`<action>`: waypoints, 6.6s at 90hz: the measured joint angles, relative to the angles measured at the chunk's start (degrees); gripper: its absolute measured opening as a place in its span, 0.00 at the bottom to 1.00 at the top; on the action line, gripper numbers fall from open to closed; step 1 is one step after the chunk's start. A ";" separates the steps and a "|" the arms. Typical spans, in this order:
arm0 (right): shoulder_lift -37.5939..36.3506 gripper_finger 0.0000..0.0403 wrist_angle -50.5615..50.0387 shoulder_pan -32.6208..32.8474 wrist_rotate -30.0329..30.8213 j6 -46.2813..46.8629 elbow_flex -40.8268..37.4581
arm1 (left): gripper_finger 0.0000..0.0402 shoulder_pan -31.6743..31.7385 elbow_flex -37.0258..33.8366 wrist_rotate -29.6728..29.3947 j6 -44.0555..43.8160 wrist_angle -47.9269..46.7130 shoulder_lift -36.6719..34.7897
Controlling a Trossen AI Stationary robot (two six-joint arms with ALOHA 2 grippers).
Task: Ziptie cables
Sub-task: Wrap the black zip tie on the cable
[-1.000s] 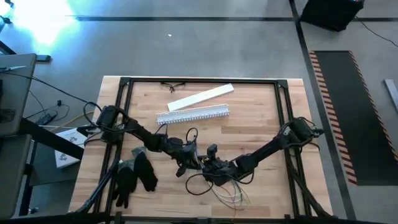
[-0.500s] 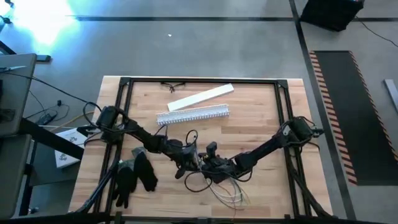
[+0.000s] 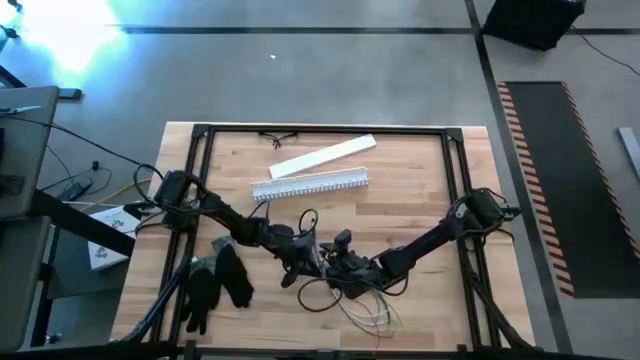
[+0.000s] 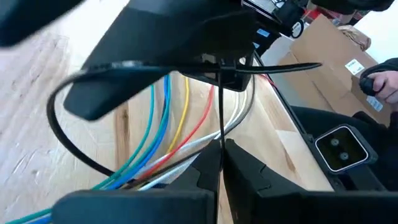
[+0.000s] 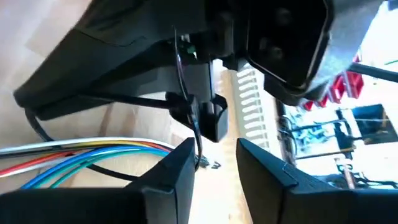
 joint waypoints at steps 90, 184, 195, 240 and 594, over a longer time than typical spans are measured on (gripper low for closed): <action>0.00 0.00 -2.65 0.34 -2.72 7.41 0.44 | 0.00 0.77 0.00 1.53 -5.74 -0.04 0.02; 0.00 0.00 -6.00 1.88 -1.69 -0.01 3.23 | 0.00 2.60 0.00 1.25 -7.41 0.00 0.04; 0.00 0.00 -7.22 0.96 -3.65 2.72 3.23 | 0.00 1.61 0.00 0.81 -6.96 0.00 0.04; 0.00 0.00 -10.00 0.94 -2.60 5.41 3.21 | 0.14 -0.08 -0.07 1.34 -5.02 -0.29 -1.26; -2.58 0.00 -8.51 3.19 -4.87 16.89 3.21 | 0.00 -4.02 -3.13 -26.19 -1.35 5.58 -3.33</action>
